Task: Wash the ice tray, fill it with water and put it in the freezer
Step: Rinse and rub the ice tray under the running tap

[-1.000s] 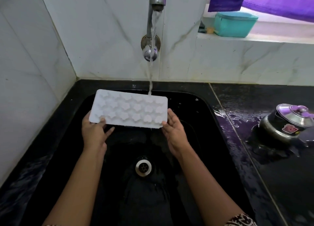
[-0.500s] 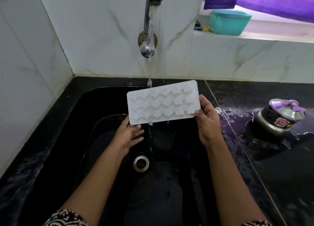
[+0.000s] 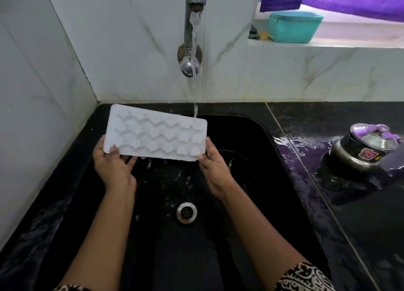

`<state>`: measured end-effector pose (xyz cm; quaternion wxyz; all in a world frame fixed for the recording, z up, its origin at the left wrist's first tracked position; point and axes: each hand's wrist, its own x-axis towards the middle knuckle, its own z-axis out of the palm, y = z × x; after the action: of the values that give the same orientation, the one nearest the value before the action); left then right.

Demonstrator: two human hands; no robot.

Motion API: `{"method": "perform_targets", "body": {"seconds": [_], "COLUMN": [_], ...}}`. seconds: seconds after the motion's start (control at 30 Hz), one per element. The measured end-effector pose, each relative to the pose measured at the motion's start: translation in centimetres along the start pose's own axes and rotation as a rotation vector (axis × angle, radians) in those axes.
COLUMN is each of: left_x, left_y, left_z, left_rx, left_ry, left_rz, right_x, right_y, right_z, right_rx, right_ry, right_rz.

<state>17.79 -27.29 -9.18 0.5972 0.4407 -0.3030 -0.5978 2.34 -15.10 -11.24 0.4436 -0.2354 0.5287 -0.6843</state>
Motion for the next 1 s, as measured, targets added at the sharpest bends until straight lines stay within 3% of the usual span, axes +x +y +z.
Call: {"method": "perform_targets", "body": {"seconds": [0.1,0.2,0.37,0.5,0.6,0.67,0.83,1.0], "left_x": [0.3,0.2,-0.6,-1.7,-1.6,-1.3,-2.7,-4.2], "left_y": [0.0,-1.0,-3.4,-3.5,-3.5,-3.8,-5.6,-6.9], "left_z": [-0.3,-0.2,0.1,0.6,0.5,0.4,1.3,1.7], "left_rx": [-0.012,0.007,0.058,-0.077,-0.182,-0.127,0.406,0.285], "left_ry": [0.019,0.026,-0.030,-0.111,-0.159,-0.207,-0.335,-0.449], "left_rz": [-0.019,-0.105,-0.319,-0.556,-0.654,-0.668,-0.461,-0.472], "right_x": [-0.1,0.4,0.1,0.2,0.2,0.1,-1.1,-1.8], "right_y": [-0.8,-1.2,-2.2,-3.1,-3.8,-4.7,-6.9,-7.8], "right_z": [-0.3,-1.2,-2.8,-4.1,-5.0,-5.7,-7.3,-8.1], "right_rx": [0.072,0.161,0.437,0.548,0.406,0.303,0.122,-0.107], "right_ry": [-0.023,0.081,0.303,0.332,0.321,0.346,0.284,0.149], "right_rz": [-0.014,-0.021,0.017,0.058,0.045,-0.007,-0.287,-0.444]}}
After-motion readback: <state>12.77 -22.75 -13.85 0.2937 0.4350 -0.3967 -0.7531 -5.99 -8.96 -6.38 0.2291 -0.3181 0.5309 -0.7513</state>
